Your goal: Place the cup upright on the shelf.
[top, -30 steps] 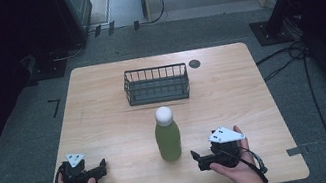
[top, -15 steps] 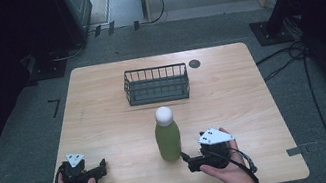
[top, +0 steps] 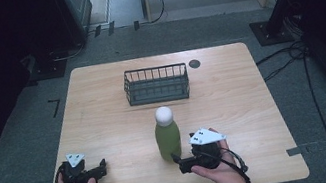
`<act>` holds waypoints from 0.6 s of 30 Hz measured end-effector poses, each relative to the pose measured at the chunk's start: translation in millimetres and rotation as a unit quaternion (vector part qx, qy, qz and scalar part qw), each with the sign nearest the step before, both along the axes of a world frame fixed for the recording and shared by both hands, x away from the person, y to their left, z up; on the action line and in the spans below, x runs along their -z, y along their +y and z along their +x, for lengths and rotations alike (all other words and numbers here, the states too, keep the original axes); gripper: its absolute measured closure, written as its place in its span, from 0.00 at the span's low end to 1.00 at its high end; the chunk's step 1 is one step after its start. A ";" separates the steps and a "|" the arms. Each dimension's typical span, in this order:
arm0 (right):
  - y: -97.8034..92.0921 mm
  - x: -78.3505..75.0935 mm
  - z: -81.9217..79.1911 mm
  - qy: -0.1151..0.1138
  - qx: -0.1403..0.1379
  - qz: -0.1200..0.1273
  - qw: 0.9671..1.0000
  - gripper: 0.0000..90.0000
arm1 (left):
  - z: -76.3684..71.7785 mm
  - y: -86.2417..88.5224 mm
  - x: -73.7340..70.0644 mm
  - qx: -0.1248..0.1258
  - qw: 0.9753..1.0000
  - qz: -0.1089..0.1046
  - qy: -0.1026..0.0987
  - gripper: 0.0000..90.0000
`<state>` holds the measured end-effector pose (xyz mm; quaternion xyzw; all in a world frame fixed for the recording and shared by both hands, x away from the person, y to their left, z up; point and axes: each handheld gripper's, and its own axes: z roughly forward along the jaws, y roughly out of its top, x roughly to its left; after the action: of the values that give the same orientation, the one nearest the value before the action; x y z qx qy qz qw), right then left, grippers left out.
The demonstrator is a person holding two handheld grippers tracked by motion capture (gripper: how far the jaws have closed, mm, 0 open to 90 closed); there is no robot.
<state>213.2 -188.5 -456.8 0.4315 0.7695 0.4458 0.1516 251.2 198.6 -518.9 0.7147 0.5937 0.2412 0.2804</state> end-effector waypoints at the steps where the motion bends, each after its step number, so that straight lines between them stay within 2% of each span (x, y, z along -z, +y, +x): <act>1: 1.2 0.0 -0.1 -0.003 0.002 0.002 1.000 0.15 | 0.0 0.0 0.0 0.000 1.000 0.000 0.000 0.00; 18: 20.9 -4.2 7.9 -0.018 -0.001 0.017 1.000 0.20 | 0.0 0.0 0.0 0.000 1.000 0.000 0.000 0.00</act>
<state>221.0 -167.6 -452.7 0.4255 0.7591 0.4669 0.1575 251.2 198.6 -518.9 0.7147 0.5936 0.2411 0.2804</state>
